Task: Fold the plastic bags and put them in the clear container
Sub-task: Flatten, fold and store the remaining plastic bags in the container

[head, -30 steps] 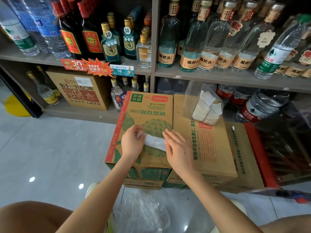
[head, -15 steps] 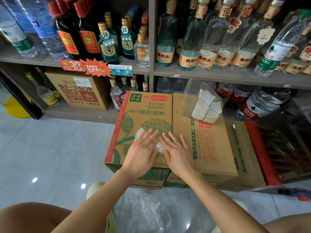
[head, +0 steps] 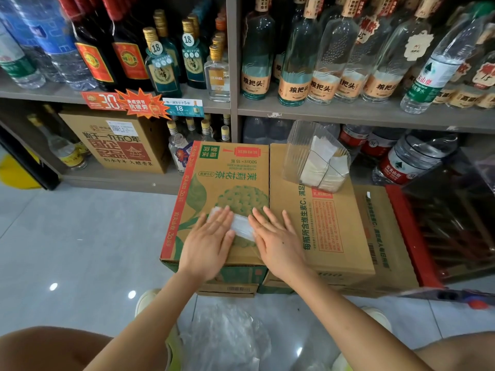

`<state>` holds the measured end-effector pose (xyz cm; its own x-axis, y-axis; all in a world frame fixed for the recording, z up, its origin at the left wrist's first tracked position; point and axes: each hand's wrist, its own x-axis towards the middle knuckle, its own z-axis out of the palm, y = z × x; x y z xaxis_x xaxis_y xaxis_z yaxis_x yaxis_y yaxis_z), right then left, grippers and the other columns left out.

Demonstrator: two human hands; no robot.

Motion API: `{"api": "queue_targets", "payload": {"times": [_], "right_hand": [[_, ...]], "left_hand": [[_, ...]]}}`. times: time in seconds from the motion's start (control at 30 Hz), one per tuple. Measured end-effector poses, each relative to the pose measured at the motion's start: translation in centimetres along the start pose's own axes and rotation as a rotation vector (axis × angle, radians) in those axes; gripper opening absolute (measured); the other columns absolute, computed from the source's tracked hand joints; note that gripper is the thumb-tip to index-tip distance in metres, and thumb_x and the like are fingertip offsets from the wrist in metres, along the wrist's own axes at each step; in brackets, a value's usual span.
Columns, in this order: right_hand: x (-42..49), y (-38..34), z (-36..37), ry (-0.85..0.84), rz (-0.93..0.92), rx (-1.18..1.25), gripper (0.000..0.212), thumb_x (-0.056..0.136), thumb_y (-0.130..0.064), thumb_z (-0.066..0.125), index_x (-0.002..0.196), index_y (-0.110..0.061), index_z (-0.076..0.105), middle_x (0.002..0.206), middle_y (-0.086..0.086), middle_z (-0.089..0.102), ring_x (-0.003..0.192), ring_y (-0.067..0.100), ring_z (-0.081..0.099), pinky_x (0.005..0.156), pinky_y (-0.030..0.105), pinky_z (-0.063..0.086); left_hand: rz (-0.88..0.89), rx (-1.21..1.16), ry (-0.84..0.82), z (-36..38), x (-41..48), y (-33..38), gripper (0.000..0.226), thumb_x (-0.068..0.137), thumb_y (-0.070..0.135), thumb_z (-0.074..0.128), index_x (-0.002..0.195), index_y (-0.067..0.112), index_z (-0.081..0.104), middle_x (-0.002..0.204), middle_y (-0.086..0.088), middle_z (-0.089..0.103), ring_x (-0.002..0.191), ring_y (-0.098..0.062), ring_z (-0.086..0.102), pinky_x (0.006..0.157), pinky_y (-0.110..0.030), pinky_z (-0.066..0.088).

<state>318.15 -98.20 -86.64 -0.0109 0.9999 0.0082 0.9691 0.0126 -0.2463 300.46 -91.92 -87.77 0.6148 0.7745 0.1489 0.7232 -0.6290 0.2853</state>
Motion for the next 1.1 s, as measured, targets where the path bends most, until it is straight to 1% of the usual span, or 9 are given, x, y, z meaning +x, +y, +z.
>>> {"api": "queue_targets", "payload": {"times": [0.17, 0.3, 0.4, 0.5, 0.53, 0.6, 0.77, 0.97, 1.1], "right_hand": [[0.0, 0.0, -0.1, -0.019, 0.001, -0.02, 0.072, 0.089, -0.043, -0.008, 0.15, -0.023, 0.025, 0.157, -0.011, 0.016, 0.147, 0.011, 0.006, 0.115, 0.039, -0.013], [-0.1, -0.1, -0.3, -0.047, 0.009, -0.022, 0.078, 0.086, -0.049, -0.017, 0.151, -0.026, 0.019, 0.158, -0.012, 0.009, 0.147, 0.008, -0.001, 0.115, 0.04, -0.016], [-0.5, 0.0, -0.3, -0.037, 0.062, 0.009, 0.089, 0.079, -0.06, -0.03, 0.151, -0.031, 0.013, 0.156, -0.009, -0.001, 0.147, 0.013, -0.003, 0.116, 0.041, -0.015], [-1.1, 0.4, -0.3, 0.171, 0.311, 0.147, 0.074, 0.091, -0.06, 0.001, 0.143, -0.026, 0.04, 0.156, -0.002, 0.021, 0.146, 0.018, 0.019, 0.119, 0.042, 0.004], [-1.3, 0.4, -0.3, 0.275, 0.396, 0.177, 0.065, 0.093, -0.058, 0.017, 0.129, -0.022, 0.057, 0.152, 0.001, 0.035, 0.141, 0.02, 0.031, 0.116, 0.044, 0.015], [-1.3, 0.2, -0.2, 0.368, 0.492, 0.187, 0.043, 0.092, -0.053, 0.047, 0.099, -0.017, 0.069, 0.143, 0.006, 0.049, 0.133, 0.024, 0.042, 0.11, 0.043, 0.024], [0.0, -1.3, -0.4, 0.315, 0.618, 0.208, 0.025, 0.083, -0.044, 0.065, 0.088, -0.02, 0.072, 0.144, 0.007, 0.045, 0.135, 0.027, 0.034, 0.112, 0.042, 0.013], [0.3, -1.5, -0.4, 0.439, 0.608, 0.352, 0.008, 0.079, -0.027, 0.073, 0.074, -0.022, 0.07, 0.127, 0.003, 0.059, 0.119, 0.026, 0.05, 0.104, 0.044, 0.028], [-0.2, -0.8, -1.7, 0.379, 0.491, 0.584, 0.011, 0.089, -0.022, 0.064, 0.081, -0.021, 0.056, 0.087, -0.008, 0.061, 0.082, 0.014, 0.061, 0.064, 0.021, 0.04]], "left_hand": [[0.018, 0.137, -0.058, -0.1, -0.2, -1.2, 0.056, 0.103, 0.037, 0.015, 0.144, 0.01, 0.042, 0.149, -0.002, 0.04, 0.14, -0.019, 0.025, 0.115, -0.041, 0.011], [-0.022, 0.138, -0.09, -0.2, -0.3, -0.7, 0.067, 0.099, 0.045, -0.006, 0.15, 0.017, 0.027, 0.154, 0.006, 0.02, 0.144, -0.013, 0.008, 0.118, -0.042, -0.004], [-0.065, 0.144, -0.08, -0.1, -0.5, 0.0, 0.068, 0.097, 0.045, -0.008, 0.151, 0.017, 0.023, 0.156, 0.005, 0.018, 0.146, -0.015, 0.006, 0.117, -0.04, -0.012], [-0.142, 0.146, -0.083, 0.3, -0.8, 1.1, 0.071, 0.098, 0.044, -0.009, 0.149, 0.012, 0.029, 0.155, -0.002, 0.028, 0.146, -0.022, 0.019, 0.116, -0.041, -0.01], [-0.16, 0.15, -0.078, 0.4, -0.8, 1.4, 0.074, 0.097, 0.045, -0.013, 0.15, 0.012, 0.028, 0.156, -0.002, 0.026, 0.146, -0.023, 0.018, 0.115, -0.041, -0.01], [-0.179, 0.159, -0.072, 0.7, -0.8, 1.7, 0.082, 0.089, 0.049, -0.026, 0.152, 0.015, 0.016, 0.158, 0.001, 0.014, 0.148, -0.021, 0.007, 0.114, -0.04, -0.017], [-0.188, 0.142, -0.093, 0.4, -0.9, 1.7, 0.092, 0.075, 0.054, -0.041, 0.151, 0.019, -0.002, 0.154, 0.008, -0.009, 0.141, -0.011, -0.017, 0.112, -0.038, -0.022], [-0.199, -0.023, -0.025, 0.3, -0.8, 1.2, 0.072, 0.094, 0.054, 0.0, 0.152, 0.018, 0.023, 0.156, 0.006, 0.014, 0.147, -0.02, 0.007, 0.117, -0.039, -0.006], [-0.296, -0.337, 0.094, -1.1, -0.8, 1.6, 0.064, 0.094, 0.054, 0.023, 0.149, 0.021, 0.031, 0.152, 0.014, 0.014, 0.146, -0.012, 0.006, 0.12, -0.035, 0.004]]}}
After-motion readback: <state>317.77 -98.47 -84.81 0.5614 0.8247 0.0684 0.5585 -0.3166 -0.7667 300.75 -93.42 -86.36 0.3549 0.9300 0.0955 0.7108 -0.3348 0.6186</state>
